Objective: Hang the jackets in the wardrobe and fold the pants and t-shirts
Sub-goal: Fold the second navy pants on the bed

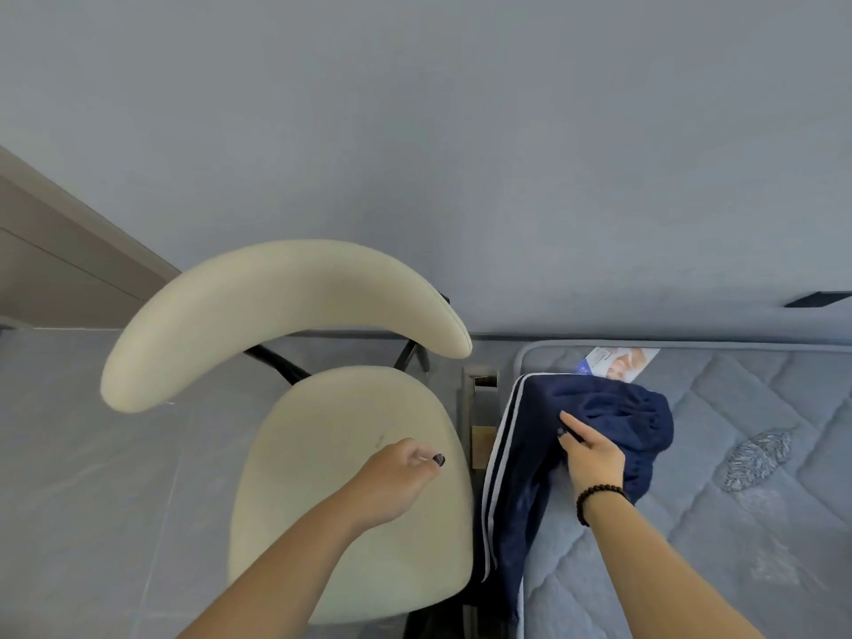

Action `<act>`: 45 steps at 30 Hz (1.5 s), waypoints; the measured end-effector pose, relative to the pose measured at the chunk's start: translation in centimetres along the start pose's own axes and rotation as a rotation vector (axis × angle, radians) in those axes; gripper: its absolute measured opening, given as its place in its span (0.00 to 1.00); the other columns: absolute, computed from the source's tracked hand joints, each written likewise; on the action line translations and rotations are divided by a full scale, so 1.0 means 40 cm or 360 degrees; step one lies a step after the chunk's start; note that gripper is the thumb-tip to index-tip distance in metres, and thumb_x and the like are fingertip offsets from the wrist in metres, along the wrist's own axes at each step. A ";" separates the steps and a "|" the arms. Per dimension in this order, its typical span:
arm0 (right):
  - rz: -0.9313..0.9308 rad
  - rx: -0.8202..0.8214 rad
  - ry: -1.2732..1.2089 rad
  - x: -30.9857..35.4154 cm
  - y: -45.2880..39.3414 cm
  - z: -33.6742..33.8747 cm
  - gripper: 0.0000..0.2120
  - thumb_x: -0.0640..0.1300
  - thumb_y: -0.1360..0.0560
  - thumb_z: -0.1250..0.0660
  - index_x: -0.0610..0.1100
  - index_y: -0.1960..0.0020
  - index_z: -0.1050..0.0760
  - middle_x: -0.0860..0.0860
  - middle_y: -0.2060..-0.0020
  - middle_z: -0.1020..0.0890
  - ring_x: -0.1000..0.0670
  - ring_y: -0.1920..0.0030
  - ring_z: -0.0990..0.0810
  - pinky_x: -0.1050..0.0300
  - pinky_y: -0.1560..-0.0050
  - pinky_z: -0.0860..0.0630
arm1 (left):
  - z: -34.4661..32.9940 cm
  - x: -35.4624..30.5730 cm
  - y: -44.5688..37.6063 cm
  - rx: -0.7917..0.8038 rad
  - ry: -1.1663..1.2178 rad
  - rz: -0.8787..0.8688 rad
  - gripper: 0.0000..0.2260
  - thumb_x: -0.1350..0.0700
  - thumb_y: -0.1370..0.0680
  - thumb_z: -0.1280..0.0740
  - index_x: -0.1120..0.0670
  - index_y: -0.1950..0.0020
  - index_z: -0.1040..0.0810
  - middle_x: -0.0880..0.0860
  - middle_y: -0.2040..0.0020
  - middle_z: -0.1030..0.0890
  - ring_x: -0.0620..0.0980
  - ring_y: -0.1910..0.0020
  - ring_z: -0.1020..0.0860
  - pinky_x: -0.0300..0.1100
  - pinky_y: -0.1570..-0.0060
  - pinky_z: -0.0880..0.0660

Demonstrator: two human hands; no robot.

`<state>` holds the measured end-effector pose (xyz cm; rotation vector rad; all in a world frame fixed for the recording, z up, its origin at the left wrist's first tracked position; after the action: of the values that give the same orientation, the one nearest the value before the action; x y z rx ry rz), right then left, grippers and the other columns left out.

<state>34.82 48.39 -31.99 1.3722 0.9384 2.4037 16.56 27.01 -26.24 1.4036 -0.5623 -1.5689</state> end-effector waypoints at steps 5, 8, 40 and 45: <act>0.0205 0.0257 0.0056 0.110 0.132 -0.024 0.14 0.33 0.24 0.35 0.50 0.47 0.18 0.46 0.62 0.18 0.50 0.62 0.24 0.57 0.54 0.21 | 0.013 -0.020 0.081 -0.0041 0.0130 0.0005 0.10 0.46 0.21 0.37 0.45 0.42 0.25 0.48 0.44 0.20 0.45 0.44 0.22 0.46 0.39 0.26; 0.0335 0.0548 0.0110 0.162 0.256 -0.069 0.16 0.31 0.26 0.34 0.50 0.50 0.17 0.45 0.69 0.20 0.49 0.65 0.27 0.59 0.58 0.21 | 0.036 -0.027 0.146 -0.0102 0.0279 -0.0018 0.13 0.47 0.22 0.35 0.47 0.39 0.25 0.47 0.44 0.20 0.44 0.43 0.22 0.46 0.38 0.25; 0.0223 0.2593 0.0268 0.174 1.425 -0.529 0.30 0.28 0.46 0.45 0.32 0.45 0.26 0.38 0.57 0.19 0.44 0.66 0.29 0.59 0.69 0.35 | 0.232 0.614 0.992 -0.0660 0.2531 -0.0520 0.23 0.43 0.23 0.36 0.59 0.37 0.20 0.61 0.37 0.21 0.58 0.38 0.22 0.52 0.33 0.31; 0.0423 0.2680 0.0510 0.081 1.635 -0.516 0.25 0.28 0.42 0.44 0.37 0.47 0.25 0.41 0.65 0.23 0.49 0.71 0.30 0.61 0.74 0.36 | 0.198 0.755 1.223 -0.1070 0.2930 -0.0808 0.22 0.43 0.25 0.34 0.60 0.43 0.17 0.62 0.40 0.20 0.60 0.43 0.19 0.54 0.37 0.29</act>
<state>23.65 -9.22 3.61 1.3406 3.3949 1.6313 27.68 -23.43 0.21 1.7654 1.3296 -0.1504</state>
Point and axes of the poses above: each hand's wrist, its own y-axis away from the middle knuckle, its own z-axis out of the back of the hand, x = y × z, the point moved 8 cm from there along -y, towards the middle knuckle
